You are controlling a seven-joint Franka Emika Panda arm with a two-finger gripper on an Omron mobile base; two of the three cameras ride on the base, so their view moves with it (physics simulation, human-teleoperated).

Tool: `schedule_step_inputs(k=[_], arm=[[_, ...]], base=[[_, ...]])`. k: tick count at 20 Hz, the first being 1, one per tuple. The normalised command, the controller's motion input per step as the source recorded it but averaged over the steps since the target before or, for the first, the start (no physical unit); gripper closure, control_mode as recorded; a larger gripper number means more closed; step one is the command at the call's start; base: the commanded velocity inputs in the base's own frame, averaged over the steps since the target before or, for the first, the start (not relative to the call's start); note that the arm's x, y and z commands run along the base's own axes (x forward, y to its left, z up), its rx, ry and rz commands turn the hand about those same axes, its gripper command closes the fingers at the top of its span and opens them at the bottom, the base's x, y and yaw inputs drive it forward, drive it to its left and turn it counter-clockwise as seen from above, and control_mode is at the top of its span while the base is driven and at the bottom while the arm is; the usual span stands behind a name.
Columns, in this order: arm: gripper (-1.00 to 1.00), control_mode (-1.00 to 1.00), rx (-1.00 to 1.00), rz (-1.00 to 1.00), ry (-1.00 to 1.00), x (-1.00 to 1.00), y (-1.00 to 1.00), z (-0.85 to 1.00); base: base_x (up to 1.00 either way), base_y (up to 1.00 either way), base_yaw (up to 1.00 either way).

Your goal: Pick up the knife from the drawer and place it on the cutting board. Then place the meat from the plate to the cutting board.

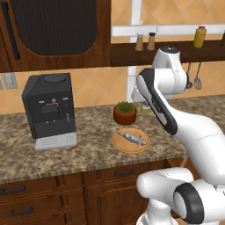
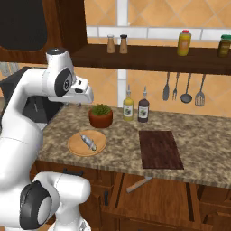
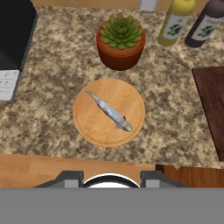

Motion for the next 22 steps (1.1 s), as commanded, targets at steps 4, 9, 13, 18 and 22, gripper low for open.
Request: schedule_step_inputs(k=[4, 9, 13, 18, 22], arm=[[-1.00, -1.00, 0.00, -0.01, 0.00, -0.22, -0.25, -0.30], [-1.00, -1.00, 0.00, -0.04, 0.04, -0.12, -0.28, -0.36], [-1.00, -1.00, 0.00, -0.01, 0.14, 0.05, -0.30, -0.23], [-1.00, -1.00, 0.01, 0.00, 0.13, 0.05, -0.51, -0.21], [-1.00, -1.00, 0.03, 0.00, 0.15, 0.00, -0.53, -0.16]], base=[[0.00, 0.00, 0.00], [0.00, 0.00, 0.00], [0.00, 0.00, 0.00], [0.00, 0.00, 0.00], [0.00, 0.00, 0.00]])
